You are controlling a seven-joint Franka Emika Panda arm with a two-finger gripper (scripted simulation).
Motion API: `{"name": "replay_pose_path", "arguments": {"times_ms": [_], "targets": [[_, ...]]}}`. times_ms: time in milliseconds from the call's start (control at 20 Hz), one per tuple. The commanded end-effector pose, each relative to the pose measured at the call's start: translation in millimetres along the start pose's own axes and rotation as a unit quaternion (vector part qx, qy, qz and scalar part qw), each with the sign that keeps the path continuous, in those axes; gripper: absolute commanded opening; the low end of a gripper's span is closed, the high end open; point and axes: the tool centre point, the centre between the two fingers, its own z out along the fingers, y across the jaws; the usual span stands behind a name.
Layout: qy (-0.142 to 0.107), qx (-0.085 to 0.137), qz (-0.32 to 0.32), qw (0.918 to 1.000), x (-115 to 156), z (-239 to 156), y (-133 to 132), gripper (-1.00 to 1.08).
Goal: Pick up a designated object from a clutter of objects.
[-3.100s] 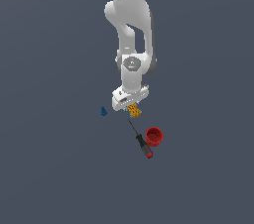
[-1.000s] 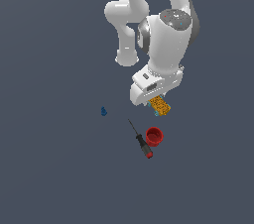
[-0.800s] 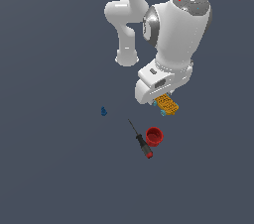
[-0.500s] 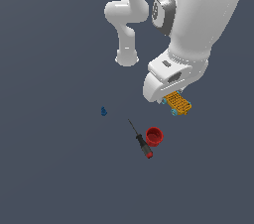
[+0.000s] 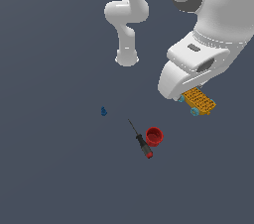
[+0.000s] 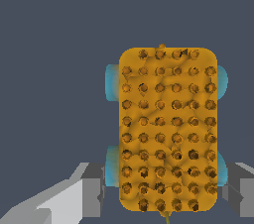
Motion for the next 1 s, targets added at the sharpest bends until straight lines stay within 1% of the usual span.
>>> {"name": "replay_pose_path", "arguments": {"times_ms": [0,450,950], "targets": [[0.0,0.0,0.0,1.0,9.5,-13.1,-1.2,-1.0],[0.0,0.0,0.0,1.0,36.0,-47.2,-4.1,-1.0],[0.0,0.0,0.0,1.0,49.0,-62.8,-5.3,-1.0]]}}
